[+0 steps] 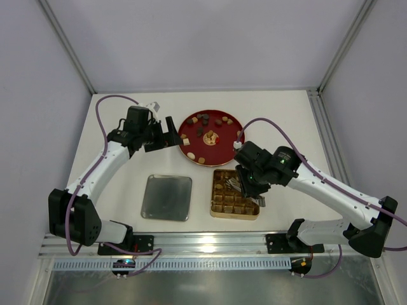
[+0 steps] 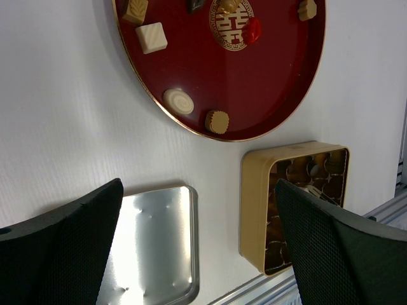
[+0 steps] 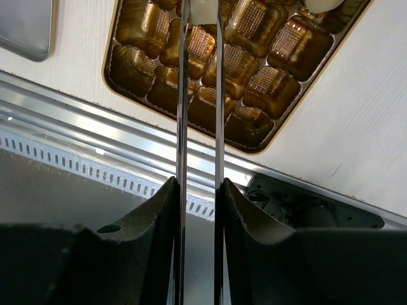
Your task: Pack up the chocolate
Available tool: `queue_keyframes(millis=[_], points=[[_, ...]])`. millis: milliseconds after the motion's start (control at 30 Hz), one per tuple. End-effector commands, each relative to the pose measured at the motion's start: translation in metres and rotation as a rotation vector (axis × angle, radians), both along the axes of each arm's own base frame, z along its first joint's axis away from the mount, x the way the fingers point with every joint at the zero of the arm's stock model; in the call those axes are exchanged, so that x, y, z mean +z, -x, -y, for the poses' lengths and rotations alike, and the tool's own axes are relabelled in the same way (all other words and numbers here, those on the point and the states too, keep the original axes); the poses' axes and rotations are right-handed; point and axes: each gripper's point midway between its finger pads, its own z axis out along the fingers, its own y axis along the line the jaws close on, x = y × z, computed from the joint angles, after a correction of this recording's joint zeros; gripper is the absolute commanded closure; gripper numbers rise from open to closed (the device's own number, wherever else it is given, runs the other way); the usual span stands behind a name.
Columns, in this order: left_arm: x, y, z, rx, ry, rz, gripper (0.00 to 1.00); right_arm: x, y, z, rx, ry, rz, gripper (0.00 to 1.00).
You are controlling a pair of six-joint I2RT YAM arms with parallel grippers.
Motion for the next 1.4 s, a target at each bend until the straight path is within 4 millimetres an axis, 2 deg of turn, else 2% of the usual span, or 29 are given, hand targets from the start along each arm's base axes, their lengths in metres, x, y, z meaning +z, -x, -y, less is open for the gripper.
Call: queue_keyframes(millis=[0,267,300,600,900,1067,1267,1367], points=[[0.008,-0.004,-0.003,-0.001,-0.004,0.044,0.00,0.003,-0.006,-0.006,-0.013,-0.023,0.030,0.66],[0.008,-0.004,-0.002,-0.003,-0.004,0.044,0.00,0.002,-0.007,-0.006,-0.013,-0.021,0.032,0.62],[0.008,-0.004,-0.002,0.000,-0.003,0.043,0.00,0.002,-0.007,-0.006,-0.013,-0.019,0.033,0.58],[0.008,-0.005,-0.002,-0.001,-0.004,0.044,0.00,0.005,-0.008,-0.006,-0.014,-0.019,0.037,0.57],[0.009,-0.005,-0.002,0.000,-0.003,0.045,0.00,0.017,-0.010,-0.006,-0.006,-0.030,0.055,0.57],[0.009,-0.004,-0.002,-0.002,-0.003,0.045,0.00,0.033,-0.016,-0.005,-0.007,-0.051,0.080,0.57],[0.011,-0.004,-0.002,-0.004,0.002,0.050,0.00,0.055,-0.057,0.012,-0.076,-0.122,0.132,0.57],[0.010,-0.004,0.000,-0.006,0.009,0.043,0.00,0.059,-0.102,0.034,-0.166,-0.115,0.189,0.56]])
